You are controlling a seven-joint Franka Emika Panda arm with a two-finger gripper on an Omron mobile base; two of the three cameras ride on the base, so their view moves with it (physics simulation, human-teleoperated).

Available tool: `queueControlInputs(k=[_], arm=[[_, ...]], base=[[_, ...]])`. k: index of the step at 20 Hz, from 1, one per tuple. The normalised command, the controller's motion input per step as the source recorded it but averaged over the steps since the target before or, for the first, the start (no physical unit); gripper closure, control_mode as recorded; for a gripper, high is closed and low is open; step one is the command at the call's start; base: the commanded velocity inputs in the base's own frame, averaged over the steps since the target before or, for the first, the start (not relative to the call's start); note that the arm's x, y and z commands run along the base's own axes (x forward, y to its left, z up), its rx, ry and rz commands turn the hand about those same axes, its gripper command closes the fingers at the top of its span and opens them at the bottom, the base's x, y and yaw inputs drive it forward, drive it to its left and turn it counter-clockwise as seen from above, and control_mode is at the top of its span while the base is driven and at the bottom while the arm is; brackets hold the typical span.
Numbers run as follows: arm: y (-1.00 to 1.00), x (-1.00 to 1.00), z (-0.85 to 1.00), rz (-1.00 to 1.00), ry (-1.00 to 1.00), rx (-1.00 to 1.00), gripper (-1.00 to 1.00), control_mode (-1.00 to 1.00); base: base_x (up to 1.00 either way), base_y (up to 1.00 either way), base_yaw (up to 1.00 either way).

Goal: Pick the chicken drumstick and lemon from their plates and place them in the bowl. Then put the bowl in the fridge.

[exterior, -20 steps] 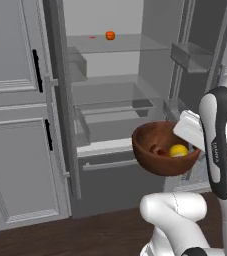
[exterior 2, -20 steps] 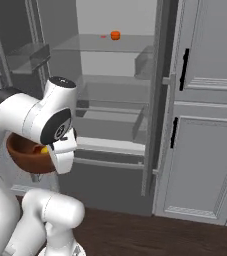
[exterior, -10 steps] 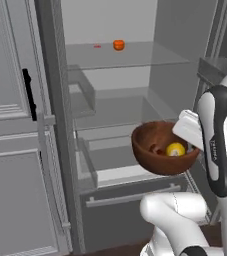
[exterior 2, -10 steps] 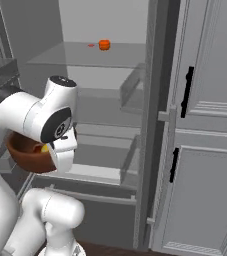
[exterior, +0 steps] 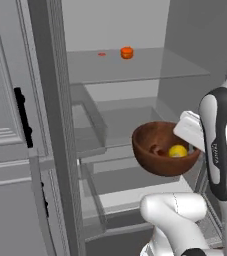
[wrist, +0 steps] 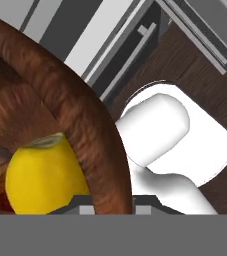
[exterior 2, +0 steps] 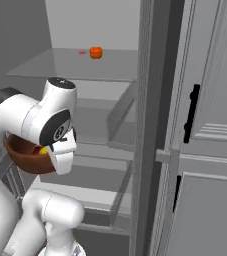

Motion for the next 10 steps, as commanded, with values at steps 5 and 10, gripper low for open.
queueControlInputs(k=[5, 10], arm=[[0.03, 0.33, -0.01, 0.00, 0.00, 0.00, 1.00, -1.00], [0.11, 0.99, -0.24, 0.00, -0.01, 0.00, 1.00, -1.00]], base=[[0.51, -0.09, 0.00], [0.00, 0.00, 0.00]])
